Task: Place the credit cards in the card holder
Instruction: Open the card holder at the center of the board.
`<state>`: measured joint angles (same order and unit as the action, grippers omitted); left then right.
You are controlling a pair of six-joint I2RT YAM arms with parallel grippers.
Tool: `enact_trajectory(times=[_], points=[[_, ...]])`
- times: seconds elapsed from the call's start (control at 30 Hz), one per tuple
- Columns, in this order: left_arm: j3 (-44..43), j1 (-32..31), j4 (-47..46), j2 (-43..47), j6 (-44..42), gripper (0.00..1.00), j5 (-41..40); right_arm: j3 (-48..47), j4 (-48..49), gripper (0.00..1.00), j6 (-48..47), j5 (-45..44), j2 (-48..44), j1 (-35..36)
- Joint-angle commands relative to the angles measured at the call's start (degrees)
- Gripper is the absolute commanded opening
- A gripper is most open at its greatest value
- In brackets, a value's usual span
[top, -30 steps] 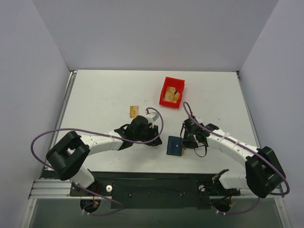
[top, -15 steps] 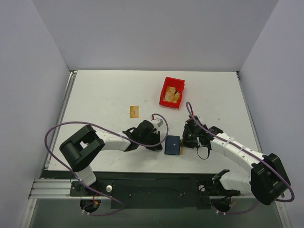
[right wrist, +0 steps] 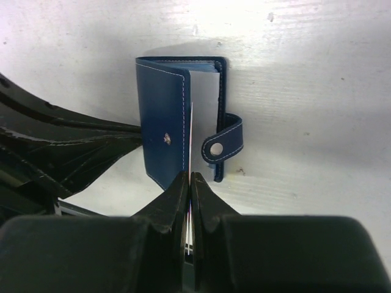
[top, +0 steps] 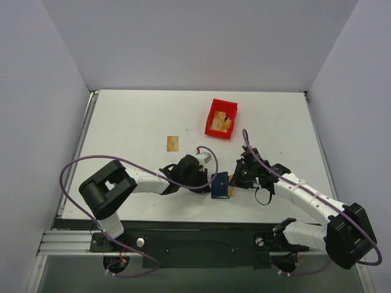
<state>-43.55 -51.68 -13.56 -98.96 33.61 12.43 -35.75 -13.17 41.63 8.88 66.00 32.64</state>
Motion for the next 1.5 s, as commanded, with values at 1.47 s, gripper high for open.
enact_trajectory(times=[1.47], points=[[13.05, 2.81, 2.48, 6.56, 4.54, 0.0, -9.69, 3.32, 27.94, 0.0, 4.17, 13.35, 18.02, 0.32]])
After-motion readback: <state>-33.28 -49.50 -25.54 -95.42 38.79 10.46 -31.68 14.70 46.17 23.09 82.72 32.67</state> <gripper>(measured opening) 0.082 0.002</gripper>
